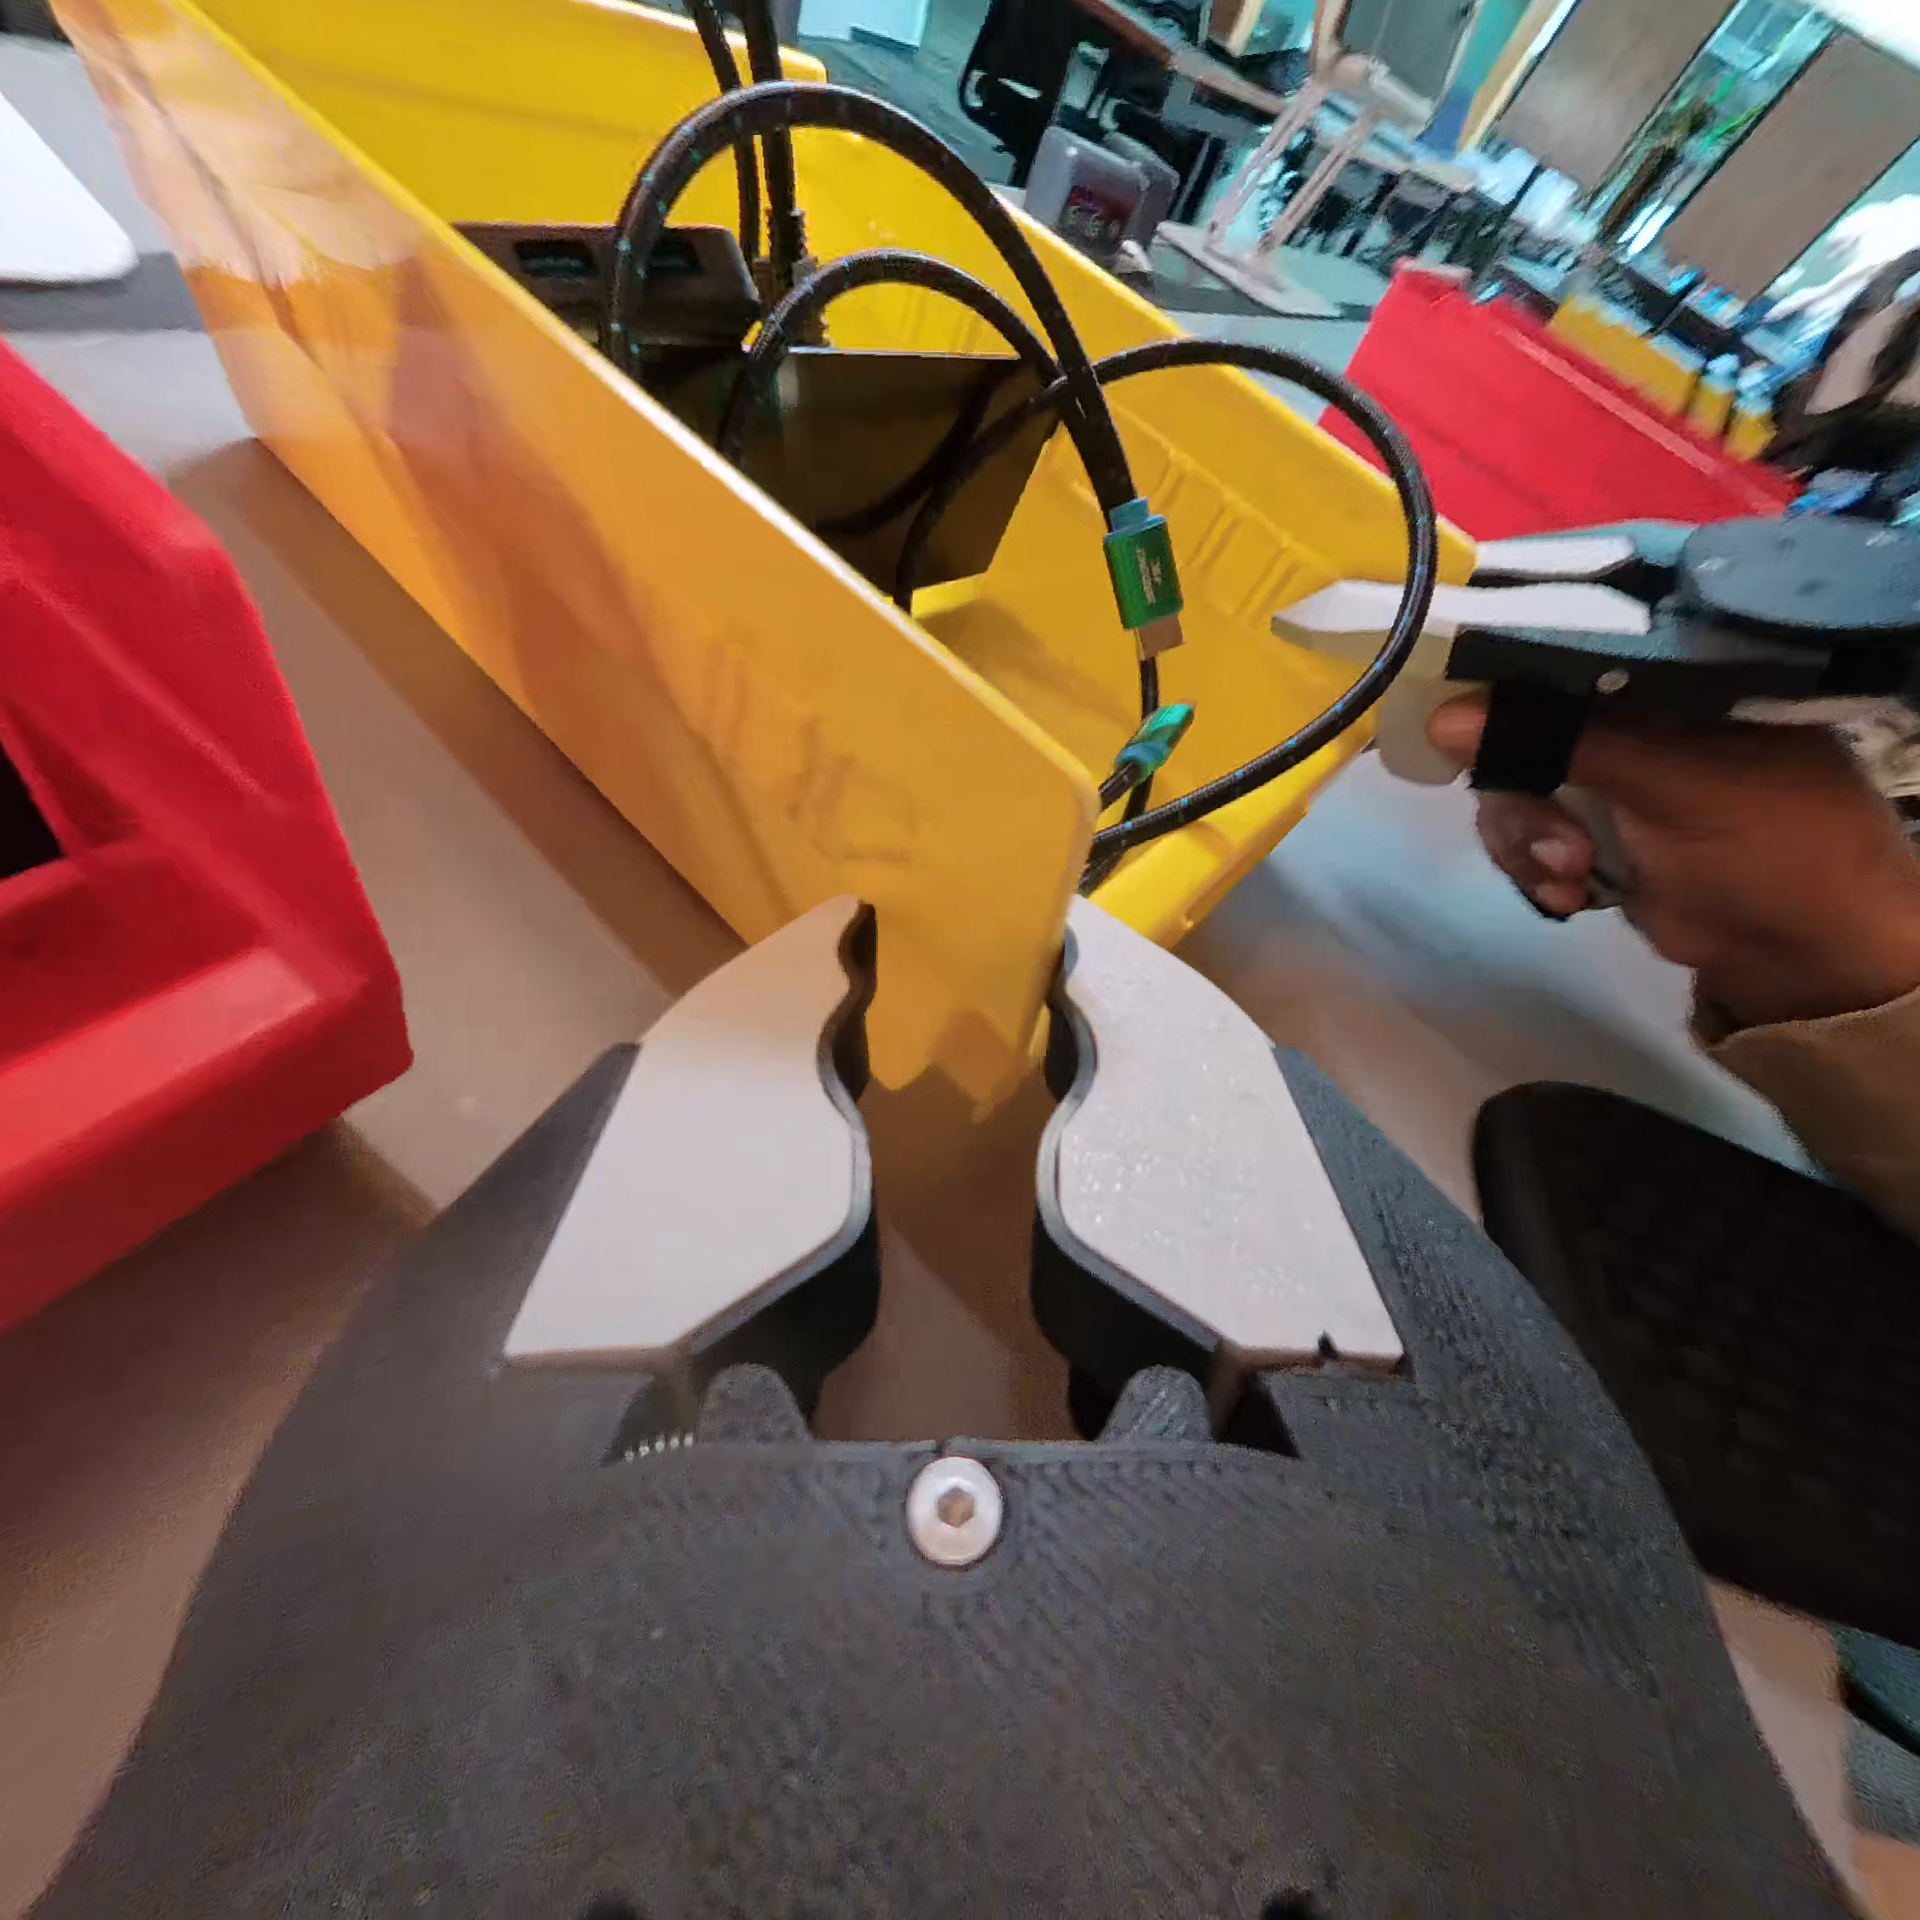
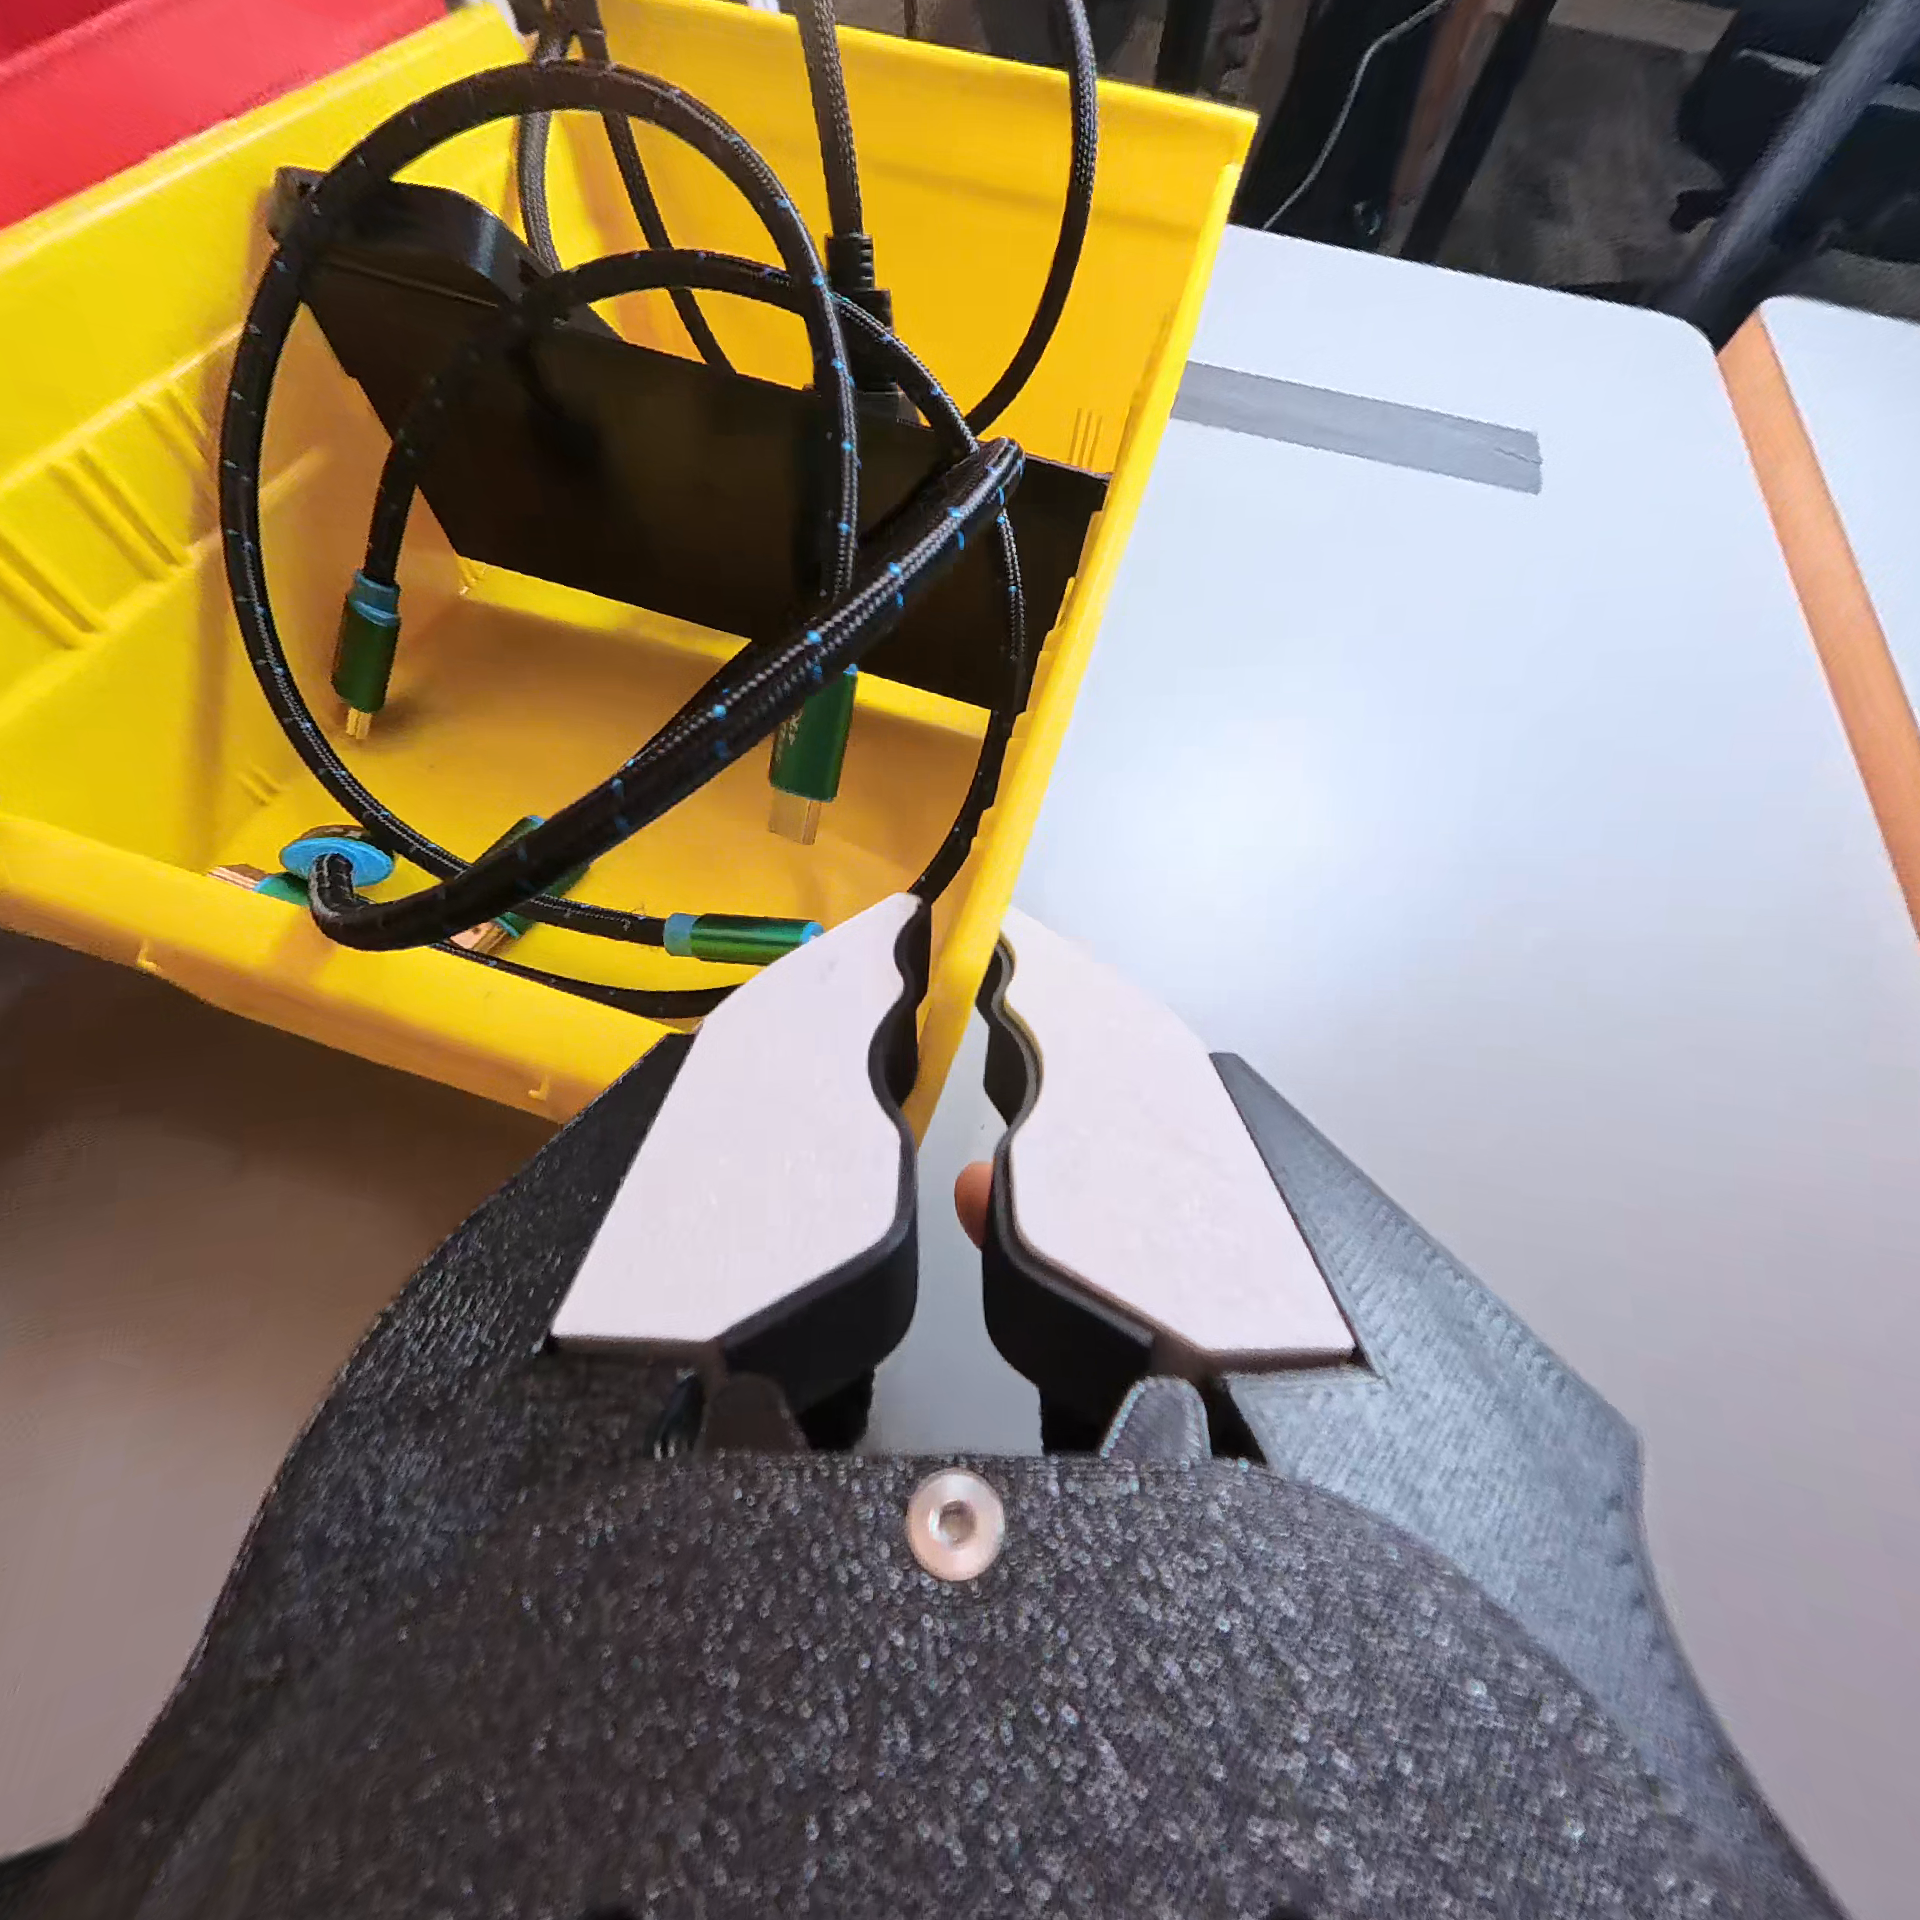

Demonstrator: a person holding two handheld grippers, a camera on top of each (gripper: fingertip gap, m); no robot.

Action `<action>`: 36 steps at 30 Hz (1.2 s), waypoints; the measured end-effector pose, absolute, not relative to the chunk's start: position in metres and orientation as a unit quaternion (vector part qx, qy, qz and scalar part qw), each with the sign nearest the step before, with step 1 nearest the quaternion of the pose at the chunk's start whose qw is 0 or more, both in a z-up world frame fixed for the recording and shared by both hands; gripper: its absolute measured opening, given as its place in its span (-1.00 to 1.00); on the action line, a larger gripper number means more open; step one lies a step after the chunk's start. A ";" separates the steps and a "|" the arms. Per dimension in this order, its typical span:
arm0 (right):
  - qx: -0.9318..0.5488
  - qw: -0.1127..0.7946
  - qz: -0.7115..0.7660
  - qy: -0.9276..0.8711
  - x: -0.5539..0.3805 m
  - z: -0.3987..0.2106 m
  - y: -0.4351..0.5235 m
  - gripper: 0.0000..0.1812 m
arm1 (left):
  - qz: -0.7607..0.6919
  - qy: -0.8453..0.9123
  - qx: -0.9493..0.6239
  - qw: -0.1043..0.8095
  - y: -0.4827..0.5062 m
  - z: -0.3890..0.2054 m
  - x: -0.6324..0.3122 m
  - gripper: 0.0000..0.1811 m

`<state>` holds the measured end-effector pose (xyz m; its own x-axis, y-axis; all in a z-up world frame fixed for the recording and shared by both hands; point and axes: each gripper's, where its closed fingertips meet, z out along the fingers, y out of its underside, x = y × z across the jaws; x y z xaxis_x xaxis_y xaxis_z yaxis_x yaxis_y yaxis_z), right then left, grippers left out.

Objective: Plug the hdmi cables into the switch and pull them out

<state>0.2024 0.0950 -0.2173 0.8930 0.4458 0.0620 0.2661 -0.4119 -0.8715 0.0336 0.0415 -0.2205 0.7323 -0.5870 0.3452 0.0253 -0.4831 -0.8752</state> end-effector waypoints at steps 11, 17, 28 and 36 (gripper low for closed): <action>-0.818 0.522 0.044 -0.237 0.186 -0.206 0.047 -0.83 | -0.184 0.175 -0.804 0.538 0.058 -0.215 0.011 -0.85; -0.788 0.576 0.028 -0.214 0.185 -0.170 0.021 -0.88 | -0.137 0.221 -0.758 0.598 0.041 -0.171 0.006 -0.90; -0.681 0.678 0.049 -0.273 0.112 -0.053 -0.016 -0.88 | -0.095 0.173 -0.684 0.702 -0.013 -0.059 -0.074 -0.91; -0.591 0.696 0.172 -0.371 -0.064 -0.003 -0.037 -0.87 | 0.045 0.061 -0.665 0.743 -0.097 -0.011 -0.243 -0.91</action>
